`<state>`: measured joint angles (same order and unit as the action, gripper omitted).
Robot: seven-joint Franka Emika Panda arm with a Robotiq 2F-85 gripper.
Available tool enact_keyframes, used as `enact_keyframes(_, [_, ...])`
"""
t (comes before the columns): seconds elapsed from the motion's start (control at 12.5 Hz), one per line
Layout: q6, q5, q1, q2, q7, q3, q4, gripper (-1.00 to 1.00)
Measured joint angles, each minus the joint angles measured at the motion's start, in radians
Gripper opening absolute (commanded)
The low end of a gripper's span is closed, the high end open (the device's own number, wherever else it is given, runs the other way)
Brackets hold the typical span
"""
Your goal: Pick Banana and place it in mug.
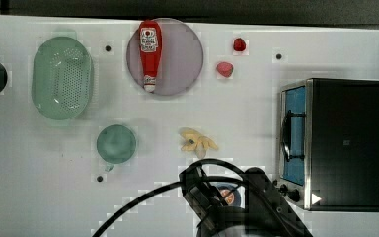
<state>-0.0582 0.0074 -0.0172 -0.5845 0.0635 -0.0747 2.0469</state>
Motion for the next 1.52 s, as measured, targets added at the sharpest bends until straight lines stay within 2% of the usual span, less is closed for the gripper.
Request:
enact_keyframes(0.16, [-0.08, -0.009, 0.007, 0.038, -0.048, 0.002, 0.035, 1.0])
enact_keyframes(0.32, [-0.203, -0.01, 0.006, 0.124, -0.113, -0.004, 0.139, 1.0])
enact_keyframes(0.48, [-0.345, -0.021, 0.011, 0.258, -0.195, -0.004, 0.252, 1.0])
enact_keyframes(0.56, [-0.377, -0.011, 0.006, 0.338, -0.232, -0.008, 0.287, 1.0])
enact_keyframes(0.72, [-0.545, -0.011, 0.002, 0.496, -0.318, 0.009, 0.348, 1.0])
enact_keyframes(0.88, [-0.619, -0.013, -0.019, 0.59, -0.437, -0.001, 0.373, 1.0])
enact_keyframes(1.2, [-0.783, -0.013, -0.026, 0.713, -0.673, 0.006, 0.381, 1.0])
enact_keyframes(1.52, [-0.954, -0.024, -0.015, 0.9, -0.768, 0.0, 0.355, 1.0])
